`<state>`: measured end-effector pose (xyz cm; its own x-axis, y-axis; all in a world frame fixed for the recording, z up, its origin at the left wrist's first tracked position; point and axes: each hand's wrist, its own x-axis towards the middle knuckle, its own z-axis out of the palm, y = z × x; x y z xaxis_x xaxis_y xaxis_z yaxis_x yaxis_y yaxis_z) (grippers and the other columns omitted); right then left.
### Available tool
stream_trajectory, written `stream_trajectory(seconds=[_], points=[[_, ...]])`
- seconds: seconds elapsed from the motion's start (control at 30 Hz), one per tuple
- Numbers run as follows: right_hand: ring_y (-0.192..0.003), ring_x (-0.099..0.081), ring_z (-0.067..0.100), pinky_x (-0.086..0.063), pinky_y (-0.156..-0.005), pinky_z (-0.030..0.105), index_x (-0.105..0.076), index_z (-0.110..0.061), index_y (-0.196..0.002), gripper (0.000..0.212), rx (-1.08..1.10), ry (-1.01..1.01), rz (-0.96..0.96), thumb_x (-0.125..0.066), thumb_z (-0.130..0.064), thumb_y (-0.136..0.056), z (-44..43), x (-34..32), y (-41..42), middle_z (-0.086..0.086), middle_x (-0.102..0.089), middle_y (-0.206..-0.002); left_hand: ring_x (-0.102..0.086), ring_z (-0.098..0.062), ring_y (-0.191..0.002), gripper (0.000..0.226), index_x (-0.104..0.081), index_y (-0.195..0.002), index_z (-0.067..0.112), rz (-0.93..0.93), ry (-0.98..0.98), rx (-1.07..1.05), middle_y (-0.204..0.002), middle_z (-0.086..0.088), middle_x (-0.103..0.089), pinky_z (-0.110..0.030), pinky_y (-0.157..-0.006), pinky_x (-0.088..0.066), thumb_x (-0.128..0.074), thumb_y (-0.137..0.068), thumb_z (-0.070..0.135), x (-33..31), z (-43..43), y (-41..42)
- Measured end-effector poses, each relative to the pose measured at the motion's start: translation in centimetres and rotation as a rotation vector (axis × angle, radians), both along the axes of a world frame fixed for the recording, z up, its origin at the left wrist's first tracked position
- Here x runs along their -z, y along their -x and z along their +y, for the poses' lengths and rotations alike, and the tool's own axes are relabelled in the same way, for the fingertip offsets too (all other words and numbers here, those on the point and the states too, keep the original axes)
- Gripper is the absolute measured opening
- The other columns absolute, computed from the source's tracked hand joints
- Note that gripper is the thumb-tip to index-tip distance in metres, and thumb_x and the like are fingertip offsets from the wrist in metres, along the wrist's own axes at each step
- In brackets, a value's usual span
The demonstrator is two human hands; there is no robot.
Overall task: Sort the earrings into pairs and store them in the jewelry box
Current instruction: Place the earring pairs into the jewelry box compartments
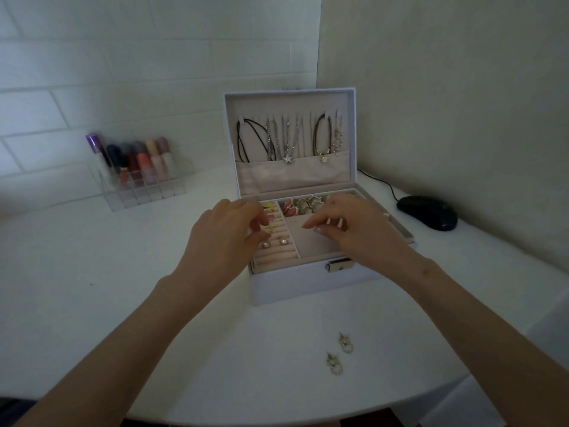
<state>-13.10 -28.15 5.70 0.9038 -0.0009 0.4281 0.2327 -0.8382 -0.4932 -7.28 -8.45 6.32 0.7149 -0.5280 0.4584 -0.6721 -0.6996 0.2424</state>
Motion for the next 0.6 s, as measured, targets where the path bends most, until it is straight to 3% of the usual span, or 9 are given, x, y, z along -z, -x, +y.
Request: stream_trajectory(seconds=[0.27, 0.4, 0.6], points=[[-0.073, -0.051, 0.005, -0.036, -0.066, 0.006, -0.073, -0.024, -0.087, 0.02, 0.022, -0.035, -0.038, -0.065, -0.006, -0.082, -0.9, 1.0, 3.2, -0.013, -0.055, -0.078, -0.045, -0.009, -0.069, 0.01, -0.06, -0.08, 0.023, -0.093, 0.108, 0.055, -0.077, 0.016, -0.055, -0.019, -0.062, -0.036, -0.068, -0.08, 0.018, 1.3, 1.2, 2.4], [-0.067, -0.052, 0.006, -0.036, -0.061, 0.006, -0.072, -0.023, -0.082, 0.013, -0.068, -0.067, -0.058, -0.065, -0.014, -0.078, -1.0, 1.9, 5.3, -0.012, -0.057, -0.075, -0.038, -0.001, -0.068, 0.01, -0.055, -0.077, 0.026, -0.092, 0.12, 0.18, -0.072, 0.023, -0.043, -0.013, -0.057, -0.033, -0.053, -0.08, 0.035, 2.4, 1.0, 5.0], [-0.073, -0.054, 0.011, -0.041, -0.064, 0.017, -0.073, -0.029, -0.087, 0.012, -0.17, -0.024, 0.23, -0.071, -0.02, -0.079, -0.3, 3.1, 7.2, -0.012, -0.061, -0.079, -0.036, 0.009, -0.069, 0.02, -0.051, -0.076, 0.032, 0.035, 0.034, 0.371, -0.071, 0.023, -0.046, -0.006, -0.067, -0.034, -0.049, -0.079, 0.052, 4.5, 0.1, 6.7]])
